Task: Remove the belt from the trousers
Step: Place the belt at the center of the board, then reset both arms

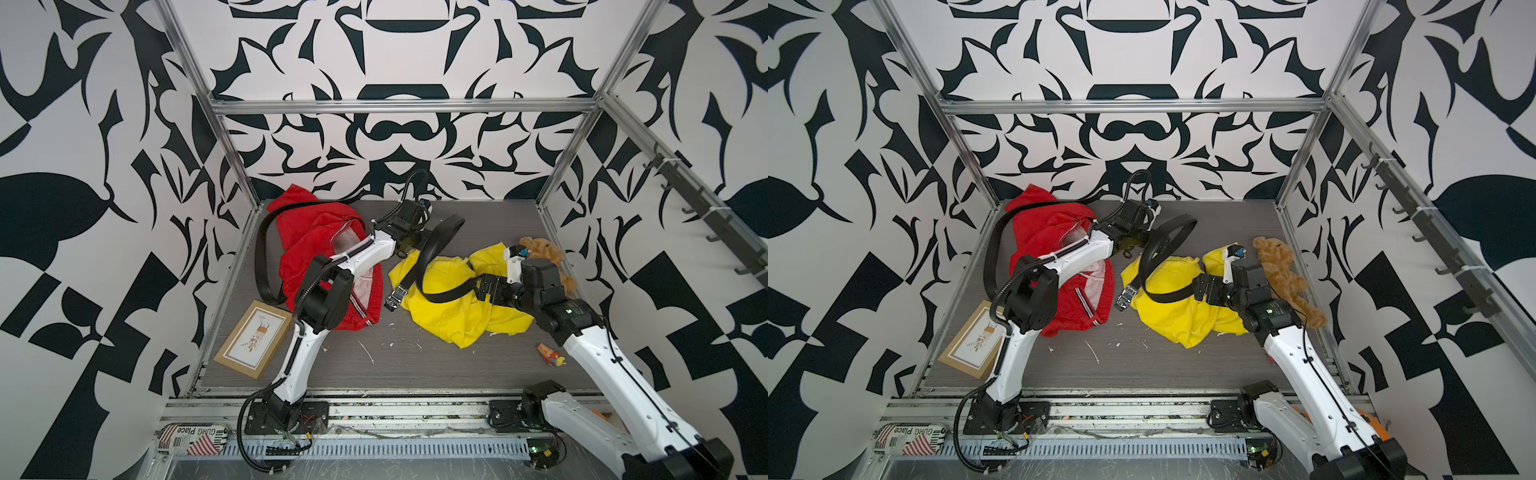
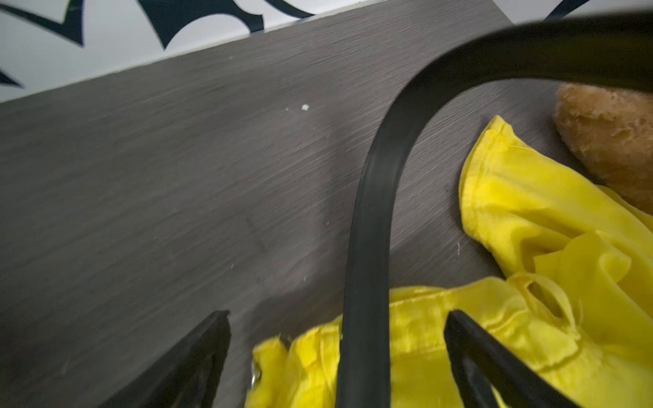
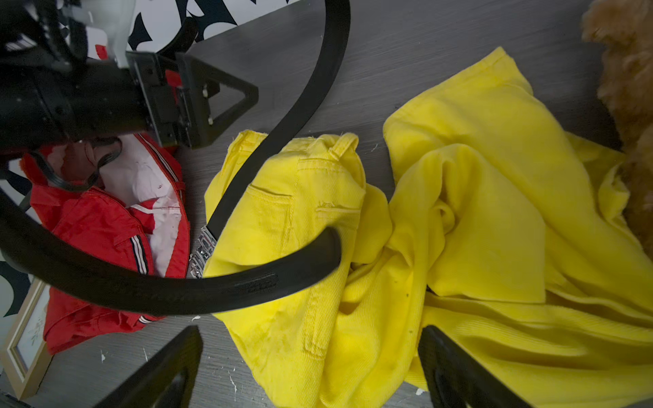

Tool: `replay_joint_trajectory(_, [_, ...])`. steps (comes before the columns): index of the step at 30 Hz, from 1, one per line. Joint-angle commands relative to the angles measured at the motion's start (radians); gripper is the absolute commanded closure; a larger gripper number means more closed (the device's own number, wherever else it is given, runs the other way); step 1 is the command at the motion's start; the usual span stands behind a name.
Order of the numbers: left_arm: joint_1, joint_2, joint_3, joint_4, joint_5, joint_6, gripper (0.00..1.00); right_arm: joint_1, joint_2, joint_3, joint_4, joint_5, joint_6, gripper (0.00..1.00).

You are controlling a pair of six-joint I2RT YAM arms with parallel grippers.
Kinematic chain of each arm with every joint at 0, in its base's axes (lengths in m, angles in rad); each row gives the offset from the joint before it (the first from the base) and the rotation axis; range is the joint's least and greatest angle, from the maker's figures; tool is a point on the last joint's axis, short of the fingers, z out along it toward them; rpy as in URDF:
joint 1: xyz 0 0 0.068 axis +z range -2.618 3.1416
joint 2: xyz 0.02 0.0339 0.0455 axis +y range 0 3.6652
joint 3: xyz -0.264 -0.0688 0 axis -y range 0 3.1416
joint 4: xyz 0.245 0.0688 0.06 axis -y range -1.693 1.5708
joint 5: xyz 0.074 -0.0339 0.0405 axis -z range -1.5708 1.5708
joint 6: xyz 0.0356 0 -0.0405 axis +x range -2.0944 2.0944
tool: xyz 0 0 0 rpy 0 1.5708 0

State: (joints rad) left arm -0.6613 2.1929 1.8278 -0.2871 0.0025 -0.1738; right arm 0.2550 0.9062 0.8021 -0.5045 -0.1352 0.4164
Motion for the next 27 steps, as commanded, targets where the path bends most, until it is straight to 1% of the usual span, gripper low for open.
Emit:
replay_joint_trajectory(1, [-0.002,-0.188,-0.112,-0.001,-0.073,-0.006,0.01,0.002,0.014,0.057,0.028,0.026,-0.048,0.01])
replay_joint_trajectory(3, [-0.002,-0.256,-0.175,-0.053,-0.136,0.020,0.01,0.000,0.023,0.072,0.036,0.024,-0.060,0.01])
replay_joint_trajectory(4, [-0.001,-0.282,-0.199,-0.102,-0.190,0.044,0.01,0.001,0.029,0.083,0.038,0.023,-0.062,0.01])
replay_joint_trajectory(7, [0.002,-0.318,-0.235,-0.265,-0.394,0.081,0.00,0.000,0.039,0.089,0.055,0.020,-0.069,0.01])
replay_joint_trajectory(8, [0.002,-0.331,-0.255,-0.288,-0.467,0.089,0.00,0.000,0.044,0.087,0.063,0.022,-0.076,0.01])
replay_joint_trajectory(10, [0.014,-0.367,-0.299,-0.288,-0.559,0.091,0.01,0.000,0.058,0.080,0.073,0.030,-0.096,0.01])
replay_joint_trajectory(12, [0.036,-0.422,-0.358,-0.248,-0.606,0.082,0.01,0.000,0.070,0.076,0.088,0.038,-0.119,0.01])
replay_joint_trajectory(15, [0.096,-0.530,-0.469,-0.134,-0.617,0.065,0.01,-0.002,0.088,0.064,0.121,0.047,-0.154,0.01])
replay_joint_trajectory(19, [0.192,-0.662,-0.563,-0.046,-0.625,0.063,0.01,-0.003,0.110,0.048,0.152,0.065,-0.190,0.01])
replay_joint_trajectory(21, [0.216,-0.745,-0.633,0.023,-0.594,0.096,0.01,-0.006,0.114,0.030,0.178,0.069,-0.206,0.01])
replay_joint_trajectory(23, [0.227,-0.838,-0.717,0.093,-0.538,0.129,0.01,-0.011,0.116,0.001,0.217,0.072,-0.231,0.01])
replay_joint_trajectory(27, [0.251,-0.982,-0.865,0.146,-0.441,0.138,0.01,-0.027,0.129,-0.072,0.319,0.063,-0.287,0.01])
